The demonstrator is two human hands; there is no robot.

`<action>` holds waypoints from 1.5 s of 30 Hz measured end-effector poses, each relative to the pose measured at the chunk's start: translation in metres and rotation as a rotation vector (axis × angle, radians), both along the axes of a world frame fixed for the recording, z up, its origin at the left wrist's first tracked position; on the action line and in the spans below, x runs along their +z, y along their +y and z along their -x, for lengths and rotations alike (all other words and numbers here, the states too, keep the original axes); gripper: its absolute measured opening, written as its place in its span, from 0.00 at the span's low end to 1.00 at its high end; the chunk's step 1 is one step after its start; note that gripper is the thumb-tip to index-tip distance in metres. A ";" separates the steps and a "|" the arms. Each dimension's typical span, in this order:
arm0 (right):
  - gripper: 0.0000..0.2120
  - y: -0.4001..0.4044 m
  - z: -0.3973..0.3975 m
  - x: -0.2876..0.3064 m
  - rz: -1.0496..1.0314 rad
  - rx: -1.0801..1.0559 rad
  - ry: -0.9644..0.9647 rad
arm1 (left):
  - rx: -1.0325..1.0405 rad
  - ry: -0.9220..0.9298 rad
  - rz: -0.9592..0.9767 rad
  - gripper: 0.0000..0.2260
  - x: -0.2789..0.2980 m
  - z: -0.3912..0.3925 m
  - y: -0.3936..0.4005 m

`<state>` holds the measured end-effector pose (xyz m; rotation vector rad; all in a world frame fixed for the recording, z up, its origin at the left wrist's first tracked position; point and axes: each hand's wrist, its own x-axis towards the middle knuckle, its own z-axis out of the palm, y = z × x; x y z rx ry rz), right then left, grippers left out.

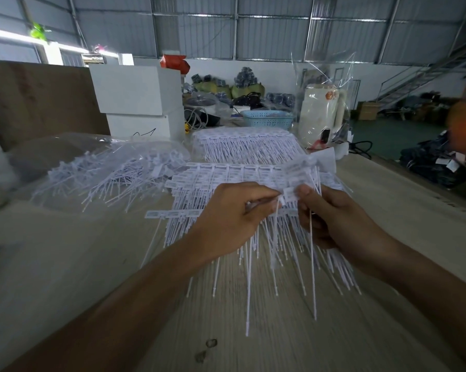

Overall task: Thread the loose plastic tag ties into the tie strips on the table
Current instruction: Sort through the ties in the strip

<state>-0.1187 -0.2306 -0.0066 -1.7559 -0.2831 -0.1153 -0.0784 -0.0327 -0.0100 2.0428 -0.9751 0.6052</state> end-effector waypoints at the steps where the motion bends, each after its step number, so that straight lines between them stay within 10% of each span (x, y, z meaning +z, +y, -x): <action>1: 0.20 0.000 0.000 0.000 -0.013 0.000 0.009 | -0.003 -0.018 -0.025 0.08 0.000 -0.001 0.000; 20: 0.15 -0.054 -0.009 0.022 -0.392 -0.435 0.119 | -0.086 -0.048 -0.218 0.16 -0.020 0.001 -0.004; 27: 0.17 -0.001 -0.004 -0.007 -0.184 -0.052 0.218 | 0.039 0.058 -0.062 0.18 -0.016 -0.003 -0.004; 45: 0.16 0.010 0.005 0.000 -0.175 -0.010 0.232 | -0.035 -0.034 0.008 0.13 -0.002 0.008 -0.008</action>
